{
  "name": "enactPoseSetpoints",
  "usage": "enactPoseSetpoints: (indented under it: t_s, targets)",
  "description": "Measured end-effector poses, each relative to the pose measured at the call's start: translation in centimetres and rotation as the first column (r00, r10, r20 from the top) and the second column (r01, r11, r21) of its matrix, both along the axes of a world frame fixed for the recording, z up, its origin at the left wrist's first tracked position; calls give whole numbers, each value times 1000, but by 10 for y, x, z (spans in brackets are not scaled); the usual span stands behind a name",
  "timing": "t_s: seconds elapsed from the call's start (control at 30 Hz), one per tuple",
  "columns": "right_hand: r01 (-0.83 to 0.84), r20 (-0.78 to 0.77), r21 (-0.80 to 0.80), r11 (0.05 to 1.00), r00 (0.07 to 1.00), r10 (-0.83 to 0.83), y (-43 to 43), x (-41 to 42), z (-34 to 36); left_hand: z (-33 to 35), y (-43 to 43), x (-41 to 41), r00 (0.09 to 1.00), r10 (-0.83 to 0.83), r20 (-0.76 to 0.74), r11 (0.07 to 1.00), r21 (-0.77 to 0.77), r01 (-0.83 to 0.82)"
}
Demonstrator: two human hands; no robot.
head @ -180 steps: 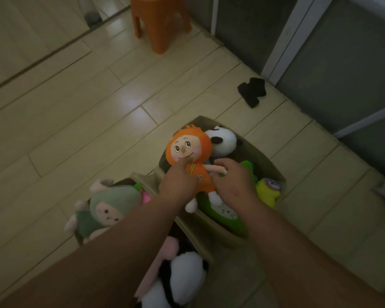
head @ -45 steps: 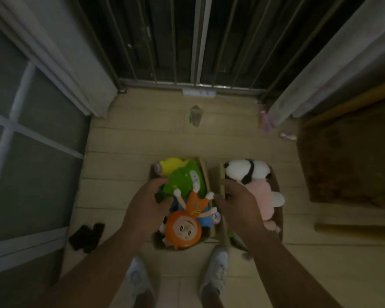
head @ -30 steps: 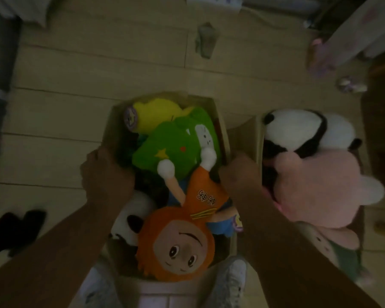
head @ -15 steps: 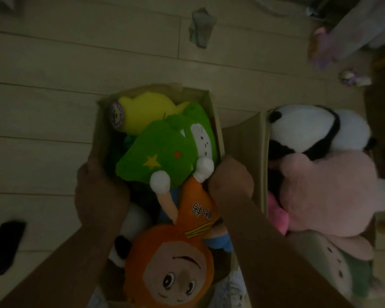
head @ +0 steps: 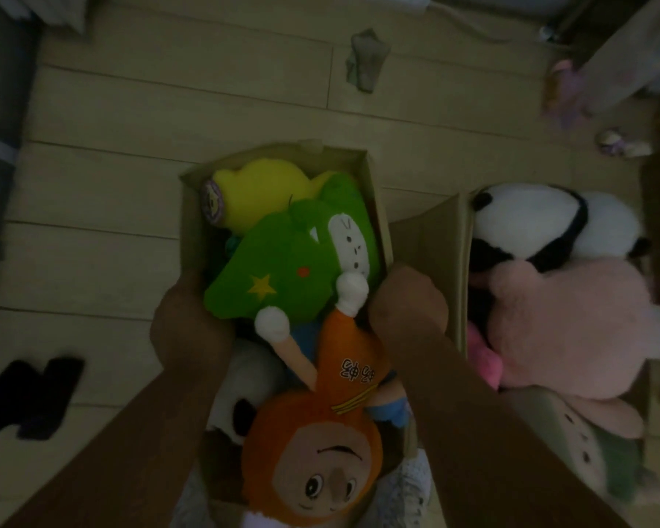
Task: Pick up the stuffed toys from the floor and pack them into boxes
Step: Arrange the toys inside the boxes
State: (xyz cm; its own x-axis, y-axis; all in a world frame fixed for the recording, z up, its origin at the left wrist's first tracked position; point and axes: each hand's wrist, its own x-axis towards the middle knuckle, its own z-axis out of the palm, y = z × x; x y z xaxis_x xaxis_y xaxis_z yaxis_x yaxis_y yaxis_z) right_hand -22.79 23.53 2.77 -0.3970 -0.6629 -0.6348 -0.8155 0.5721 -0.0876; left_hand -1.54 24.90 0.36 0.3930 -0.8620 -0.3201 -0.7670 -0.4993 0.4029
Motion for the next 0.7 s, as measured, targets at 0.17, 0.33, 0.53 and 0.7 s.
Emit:
enactPoseSetpoints:
  t_s: [0.17,0.33,0.53,0.7]
  targets:
    - [-9,15,-10,1000,1000,9,3,6,30,28,3,15,1000,-26,3,999,-27,26]
    - [-41,25,-20,999,999,41,1,13,90,90,-7,27,999,-49,-5,998,-36,48]
    - [-23,58,5,1000,998,22,-23,19,205,204,-28,38,992,-127,-7,980,-157,124]
    - [7,-2,-43,999,1000,-8,-46,30,298,284,-63,51,981,-192,-29,959,-220,181]
